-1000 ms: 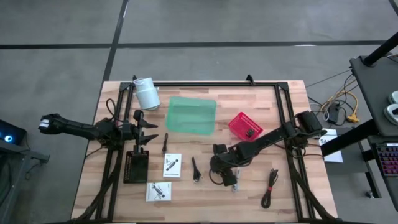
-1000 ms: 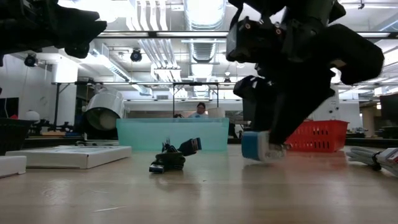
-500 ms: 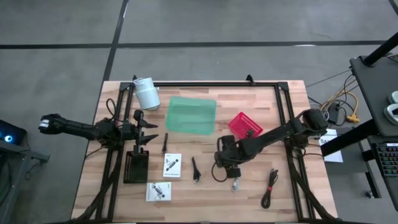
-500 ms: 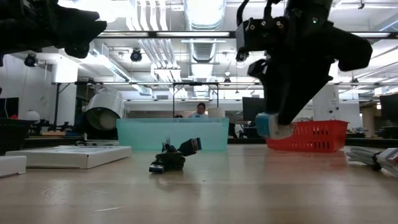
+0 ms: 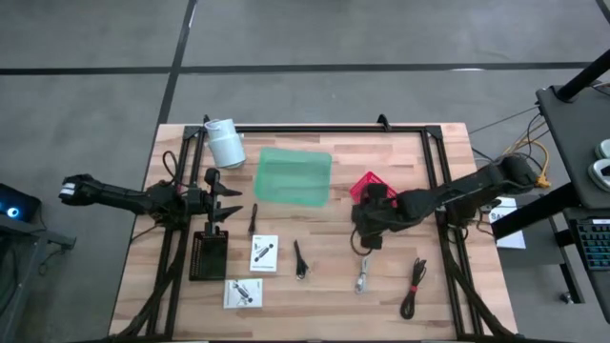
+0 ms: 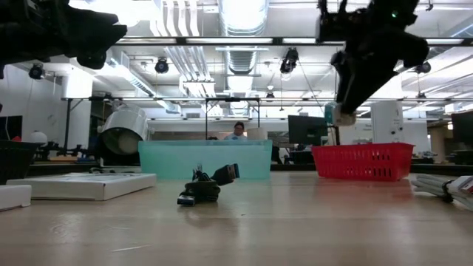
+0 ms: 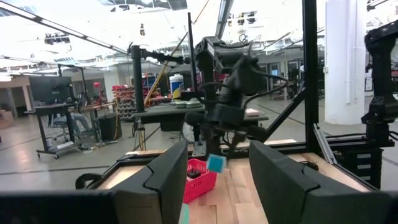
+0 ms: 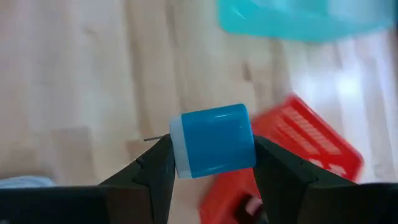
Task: Pick and place items into bin
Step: Put the blue charger adapter into the red bin
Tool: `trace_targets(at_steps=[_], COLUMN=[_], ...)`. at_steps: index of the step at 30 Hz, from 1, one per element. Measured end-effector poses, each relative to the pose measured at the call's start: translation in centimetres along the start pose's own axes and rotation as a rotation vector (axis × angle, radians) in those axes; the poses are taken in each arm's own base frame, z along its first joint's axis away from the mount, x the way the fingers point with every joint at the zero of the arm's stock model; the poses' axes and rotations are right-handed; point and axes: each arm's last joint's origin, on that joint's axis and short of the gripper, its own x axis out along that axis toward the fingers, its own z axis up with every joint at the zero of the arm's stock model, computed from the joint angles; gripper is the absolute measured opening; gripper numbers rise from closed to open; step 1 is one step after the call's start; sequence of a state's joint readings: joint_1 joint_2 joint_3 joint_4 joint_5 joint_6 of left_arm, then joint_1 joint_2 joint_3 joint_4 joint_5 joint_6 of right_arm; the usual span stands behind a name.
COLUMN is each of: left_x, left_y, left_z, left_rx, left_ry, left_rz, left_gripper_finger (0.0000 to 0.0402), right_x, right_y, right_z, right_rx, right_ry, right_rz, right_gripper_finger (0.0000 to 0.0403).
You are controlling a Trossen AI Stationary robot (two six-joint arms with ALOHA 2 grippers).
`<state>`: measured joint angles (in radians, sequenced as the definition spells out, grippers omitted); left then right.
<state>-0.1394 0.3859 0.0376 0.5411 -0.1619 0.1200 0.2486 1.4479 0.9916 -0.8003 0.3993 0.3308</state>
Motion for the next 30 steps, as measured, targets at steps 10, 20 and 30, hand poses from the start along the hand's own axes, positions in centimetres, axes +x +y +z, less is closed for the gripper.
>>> trace_targets(at_steps=[10, 20, 30], left_x=[0.0, 0.0, 0.0], left_y=[0.0, 0.0, 0.0], left_z=[0.0, 0.0, 0.0], left_rx=[0.0, 0.0, 0.0], left_ry=[-0.001, 0.0, -0.001], left_rz=[0.0, 0.0, 0.0], left_gripper_finger=[0.0157, 0.0157, 0.0157], right_x=[0.5, 3.0, 3.7], right_y=[-3.0, -4.7, -6.2], right_z=[-3.4, -5.3, -5.3], right_rx=[0.23, 0.531, 0.706], right_ry=[-0.193, -0.223, -0.221], right_rz=[-0.079, -0.107, -0.166], right_gripper_finger=[0.0168, 0.0168, 0.0169])
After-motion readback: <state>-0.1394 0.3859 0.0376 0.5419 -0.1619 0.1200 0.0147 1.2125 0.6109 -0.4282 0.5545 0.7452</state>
